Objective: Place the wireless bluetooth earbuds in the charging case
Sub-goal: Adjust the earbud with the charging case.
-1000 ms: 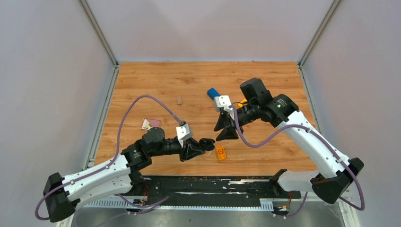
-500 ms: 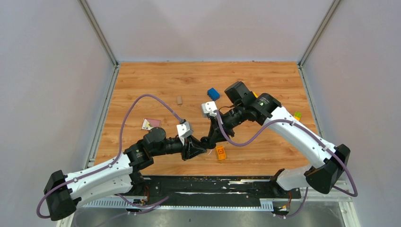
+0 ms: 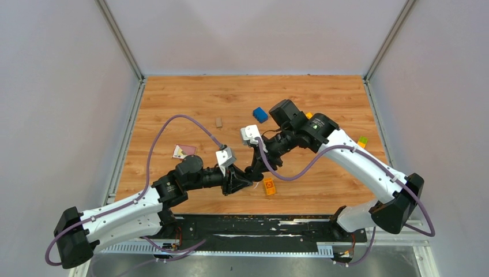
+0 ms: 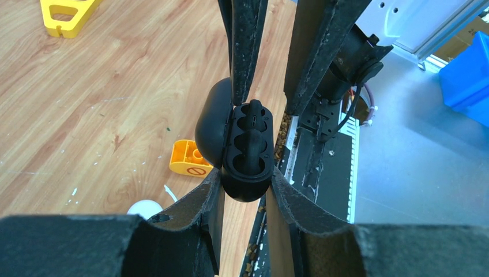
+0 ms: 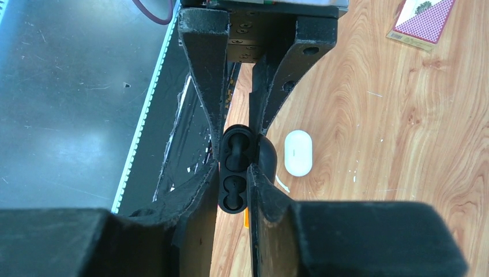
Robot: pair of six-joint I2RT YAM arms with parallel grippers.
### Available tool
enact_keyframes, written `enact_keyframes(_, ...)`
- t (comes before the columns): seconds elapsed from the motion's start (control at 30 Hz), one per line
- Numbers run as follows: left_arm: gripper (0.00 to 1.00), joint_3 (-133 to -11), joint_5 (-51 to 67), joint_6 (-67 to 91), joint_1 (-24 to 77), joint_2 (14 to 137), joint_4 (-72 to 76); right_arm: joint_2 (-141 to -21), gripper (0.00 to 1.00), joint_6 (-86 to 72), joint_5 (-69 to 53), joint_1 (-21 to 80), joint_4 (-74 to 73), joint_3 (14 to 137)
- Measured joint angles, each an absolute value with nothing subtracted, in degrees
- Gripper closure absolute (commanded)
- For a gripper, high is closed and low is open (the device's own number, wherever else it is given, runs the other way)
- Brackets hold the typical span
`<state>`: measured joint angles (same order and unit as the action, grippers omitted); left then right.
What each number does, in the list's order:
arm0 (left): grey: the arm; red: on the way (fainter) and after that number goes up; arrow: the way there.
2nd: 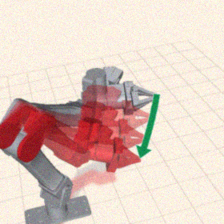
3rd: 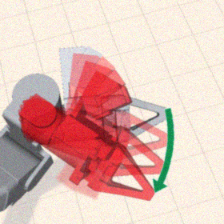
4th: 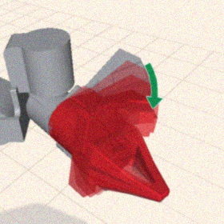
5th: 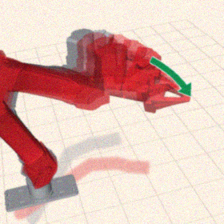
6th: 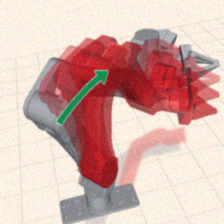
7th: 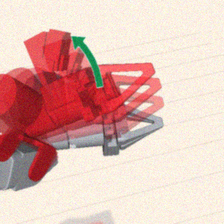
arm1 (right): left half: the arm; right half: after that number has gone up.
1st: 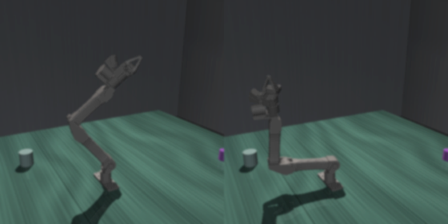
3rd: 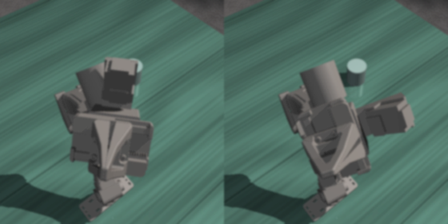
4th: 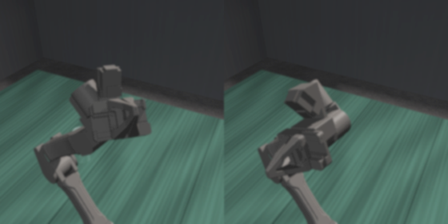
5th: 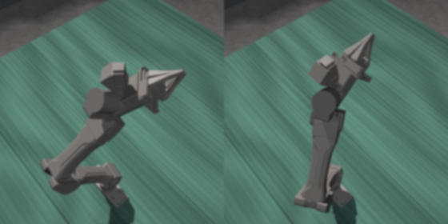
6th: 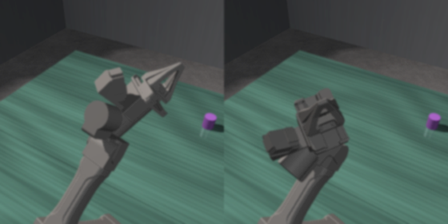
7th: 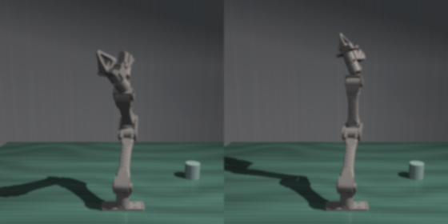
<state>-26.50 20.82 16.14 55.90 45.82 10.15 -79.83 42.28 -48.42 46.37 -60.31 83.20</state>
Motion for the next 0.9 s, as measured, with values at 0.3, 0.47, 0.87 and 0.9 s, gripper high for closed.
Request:
enact_keyframes(0.3, 1.00, -26.50, 20.64, 16.64, 55.90, 45.82, 10.39, -80.42, 0.76, 42.57, -48.36, 47.18, -60.55, 83.22)
enact_keyframes(0.47, 1.00, -26.50, 20.60, 17.56, 55.90, 45.82, 11.55, -80.58, 0.76, 42.78, -48.31, 47.62, -60.55, 83.22)
enact_keyframes(0.87, 1.00, -25.98, 20.14, 18.20, 55.90, 45.95, 12.71, -82.63, 0.77, 42.52, -47.40, 47.83, -60.55, 83.35)
enact_keyframes(0.9, 1.00, -25.96, 20.16, 18.20, 55.90, 46.06, 12.71, -82.70, 0.77, 42.50, -47.37, 47.83, -60.55, 83.42)
